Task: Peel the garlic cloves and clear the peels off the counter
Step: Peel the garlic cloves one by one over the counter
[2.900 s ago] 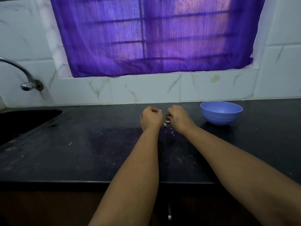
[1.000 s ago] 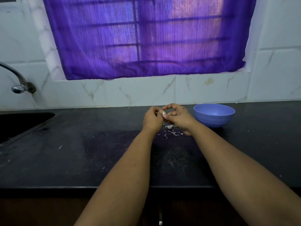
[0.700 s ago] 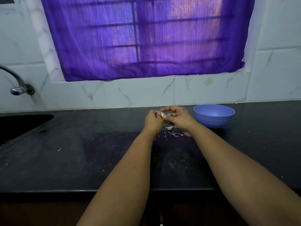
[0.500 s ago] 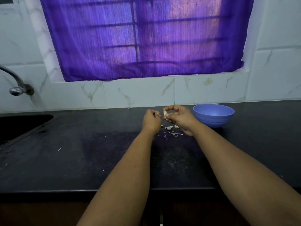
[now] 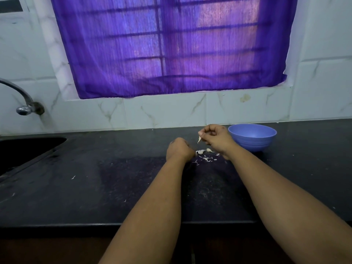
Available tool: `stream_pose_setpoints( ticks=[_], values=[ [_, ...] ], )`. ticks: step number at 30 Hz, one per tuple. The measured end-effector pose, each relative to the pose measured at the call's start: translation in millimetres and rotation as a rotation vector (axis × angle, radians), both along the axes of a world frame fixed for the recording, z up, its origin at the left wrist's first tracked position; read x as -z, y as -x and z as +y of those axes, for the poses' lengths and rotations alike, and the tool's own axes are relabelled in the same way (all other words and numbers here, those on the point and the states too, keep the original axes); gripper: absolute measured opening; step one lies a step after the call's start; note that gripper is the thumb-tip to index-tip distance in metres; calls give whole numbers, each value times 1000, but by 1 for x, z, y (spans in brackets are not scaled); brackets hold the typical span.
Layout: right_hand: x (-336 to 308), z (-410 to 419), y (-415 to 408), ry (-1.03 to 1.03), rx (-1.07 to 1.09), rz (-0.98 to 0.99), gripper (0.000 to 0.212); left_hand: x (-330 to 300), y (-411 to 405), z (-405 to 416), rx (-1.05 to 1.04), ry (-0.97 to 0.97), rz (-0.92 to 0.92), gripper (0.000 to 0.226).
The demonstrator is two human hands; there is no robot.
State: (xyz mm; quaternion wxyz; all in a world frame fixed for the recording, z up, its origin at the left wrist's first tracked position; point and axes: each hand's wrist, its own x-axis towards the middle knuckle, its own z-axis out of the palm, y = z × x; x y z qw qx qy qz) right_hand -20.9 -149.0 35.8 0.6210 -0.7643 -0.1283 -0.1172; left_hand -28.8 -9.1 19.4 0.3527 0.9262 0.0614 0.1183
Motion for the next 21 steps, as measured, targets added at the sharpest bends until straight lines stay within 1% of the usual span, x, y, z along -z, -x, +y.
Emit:
stream_pose_setpoints(
  ticks=[2,4,7,8,9,12,14,15,17,21],
  values=[
    [0,-3,-2,17,31,-26,10,1,-1,-1,-6,48,2,15],
    [0,-4,-2,31,38,-43,12,1,-2,-5,2,168,-57,16],
    [-1,-5,-1,80,36,-51,11,-1,-1,-11,106,607,-124,20],
    [-1,-5,-1,99,32,-54,10,-3,0,-12,143,706,-121,23],
    [0,-5,-1,124,30,-60,8,-4,2,-12,172,757,-107,23],
    [1,-7,-3,215,34,-91,8,-4,3,-14,234,827,-57,14],
    [2,-7,-4,234,33,-111,10,-3,4,-15,247,870,-51,7],
    [2,-6,-3,213,27,-109,10,-3,5,-15,254,896,-51,8],
    [2,-5,-2,131,15,-85,11,-4,6,-16,281,947,-56,16],
    [0,-4,-2,-22,-3,-9,13,-6,8,-15,300,960,-115,18]
  ],
)
